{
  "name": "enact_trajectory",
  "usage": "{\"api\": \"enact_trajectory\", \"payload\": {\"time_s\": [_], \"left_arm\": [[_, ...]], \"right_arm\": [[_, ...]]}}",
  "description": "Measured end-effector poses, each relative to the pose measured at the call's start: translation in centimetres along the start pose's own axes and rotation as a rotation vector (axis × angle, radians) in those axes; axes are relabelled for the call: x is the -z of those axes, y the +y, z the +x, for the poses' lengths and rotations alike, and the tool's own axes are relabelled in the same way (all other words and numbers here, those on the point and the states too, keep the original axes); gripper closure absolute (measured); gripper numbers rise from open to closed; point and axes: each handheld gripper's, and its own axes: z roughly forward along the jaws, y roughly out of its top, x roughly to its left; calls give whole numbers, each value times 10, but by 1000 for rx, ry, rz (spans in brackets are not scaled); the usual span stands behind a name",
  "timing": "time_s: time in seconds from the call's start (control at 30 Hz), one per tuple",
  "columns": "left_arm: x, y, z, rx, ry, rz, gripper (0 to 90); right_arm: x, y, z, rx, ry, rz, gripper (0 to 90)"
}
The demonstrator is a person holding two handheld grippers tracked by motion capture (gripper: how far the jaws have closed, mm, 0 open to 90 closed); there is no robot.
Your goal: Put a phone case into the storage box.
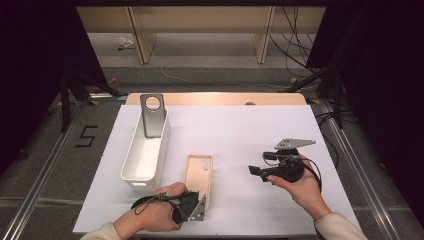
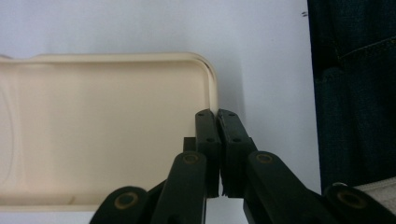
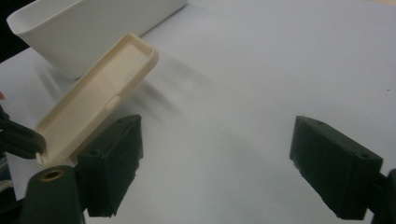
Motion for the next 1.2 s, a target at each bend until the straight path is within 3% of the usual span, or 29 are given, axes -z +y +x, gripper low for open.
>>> {"api": "enact_trajectory", "payload": {"time_s": [0.2,0.43,0.7,1.2], "left_arm": [[2,3,3,-7,30,-20,879],[1,9,4,-26,32,-16,879],[5,14,8,-28,60,-53,880],[7,15,9,-30,93,-77,879]], "right_arm": [[-17,7,10,-31,61,3,222],[-39,14,19,-58,119,26,264],[-59,23,22,-82,137,43,276],[-64,29,21,-117,156,25,277]]}}
